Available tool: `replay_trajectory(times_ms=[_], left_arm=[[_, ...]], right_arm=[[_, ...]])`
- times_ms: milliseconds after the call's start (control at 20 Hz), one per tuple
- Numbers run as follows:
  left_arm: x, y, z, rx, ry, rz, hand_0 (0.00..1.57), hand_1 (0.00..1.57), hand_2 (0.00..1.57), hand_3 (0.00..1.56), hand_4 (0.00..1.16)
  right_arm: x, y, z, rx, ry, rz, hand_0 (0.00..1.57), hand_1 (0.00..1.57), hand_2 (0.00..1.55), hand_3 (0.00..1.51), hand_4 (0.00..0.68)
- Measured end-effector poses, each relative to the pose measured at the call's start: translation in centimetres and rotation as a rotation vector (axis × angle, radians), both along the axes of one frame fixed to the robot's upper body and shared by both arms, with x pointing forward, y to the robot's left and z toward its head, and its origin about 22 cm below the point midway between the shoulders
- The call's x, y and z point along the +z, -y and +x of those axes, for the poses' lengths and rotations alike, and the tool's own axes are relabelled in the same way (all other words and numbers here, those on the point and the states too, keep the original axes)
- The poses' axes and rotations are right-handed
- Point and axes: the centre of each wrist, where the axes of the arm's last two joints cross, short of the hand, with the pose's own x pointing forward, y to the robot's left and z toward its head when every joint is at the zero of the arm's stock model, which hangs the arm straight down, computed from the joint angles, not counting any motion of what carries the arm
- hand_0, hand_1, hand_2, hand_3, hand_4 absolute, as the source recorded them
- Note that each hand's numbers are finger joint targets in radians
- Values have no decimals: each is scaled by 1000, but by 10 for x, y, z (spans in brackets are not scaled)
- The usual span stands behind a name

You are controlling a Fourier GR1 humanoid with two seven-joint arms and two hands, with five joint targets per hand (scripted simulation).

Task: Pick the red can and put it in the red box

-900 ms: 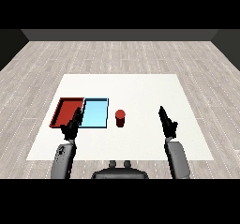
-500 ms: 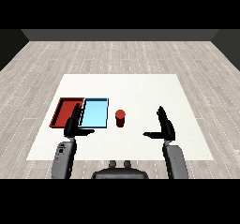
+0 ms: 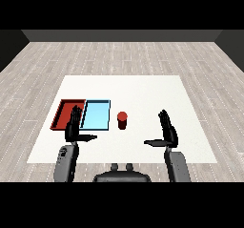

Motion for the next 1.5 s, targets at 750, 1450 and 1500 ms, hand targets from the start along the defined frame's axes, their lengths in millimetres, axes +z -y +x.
replay_trajectory(times_ms=[750, 1450, 1500], left_arm=[[0, -5, -8, -6, 30, -32, 0, 0, 0, 0, 0], [4, 4, -7, 5, 45, -62, 0, 0, 0, 0, 0], [5, 2, -7, 6, 44, -61, 0, 0, 0, 0, 0]], right_arm=[[-7, -11, 11, 17, -21, 24, 0, 0, 0, 0, 0], [-17, -48, 54, 57, -91, 74, 0, 0, 0, 0, 0], [-21, -49, 56, 62, -102, 87, 0, 0, 0, 0, 0]])
